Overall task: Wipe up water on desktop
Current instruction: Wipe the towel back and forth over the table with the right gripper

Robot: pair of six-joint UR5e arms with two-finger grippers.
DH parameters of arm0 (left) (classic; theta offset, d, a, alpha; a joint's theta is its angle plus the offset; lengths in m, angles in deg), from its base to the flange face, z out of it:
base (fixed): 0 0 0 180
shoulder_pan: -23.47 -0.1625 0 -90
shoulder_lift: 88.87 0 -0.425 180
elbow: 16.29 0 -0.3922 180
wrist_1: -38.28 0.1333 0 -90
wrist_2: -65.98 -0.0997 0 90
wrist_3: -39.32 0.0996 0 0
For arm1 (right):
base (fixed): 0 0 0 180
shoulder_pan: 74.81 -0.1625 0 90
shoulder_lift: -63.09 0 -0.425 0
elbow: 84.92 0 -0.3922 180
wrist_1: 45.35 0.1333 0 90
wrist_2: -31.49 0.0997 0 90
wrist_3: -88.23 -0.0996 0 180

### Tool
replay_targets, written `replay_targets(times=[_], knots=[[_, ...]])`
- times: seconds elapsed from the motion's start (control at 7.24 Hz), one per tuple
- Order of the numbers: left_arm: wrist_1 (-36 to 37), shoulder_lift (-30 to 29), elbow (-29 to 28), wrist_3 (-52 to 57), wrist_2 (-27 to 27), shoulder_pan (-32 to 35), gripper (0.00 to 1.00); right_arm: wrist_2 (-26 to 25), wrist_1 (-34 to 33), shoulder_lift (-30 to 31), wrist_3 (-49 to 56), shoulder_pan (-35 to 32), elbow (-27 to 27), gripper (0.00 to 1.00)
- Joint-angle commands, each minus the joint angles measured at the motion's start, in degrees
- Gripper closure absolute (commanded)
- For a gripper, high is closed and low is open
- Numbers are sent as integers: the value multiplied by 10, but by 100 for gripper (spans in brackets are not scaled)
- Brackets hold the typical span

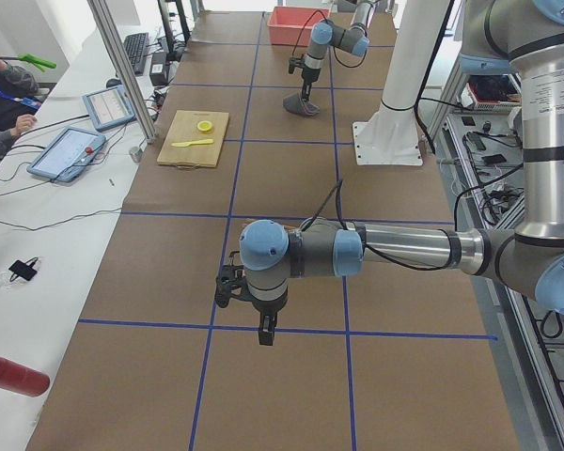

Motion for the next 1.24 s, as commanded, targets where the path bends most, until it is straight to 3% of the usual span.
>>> replay_targets(times=[0.0, 0.28, 0.69, 0.83, 1.11], knots=[[0, 1, 1, 0, 0, 0, 1, -2, 2, 112, 51, -6, -35, 100], [0, 5, 4, 0, 1, 0, 1, -1, 8, 215, 107, -29, -70, 100], [0, 5, 4, 0, 1, 1, 1, -6, 9, 344, 233, -96, -71, 100], [0, 6, 4, 0, 0, 1, 1, -19, 7, 369, 256, -109, -67, 100], [0, 6, 2, 1, 0, 0, 1, -37, 1, 364, 257, -112, -52, 100]])
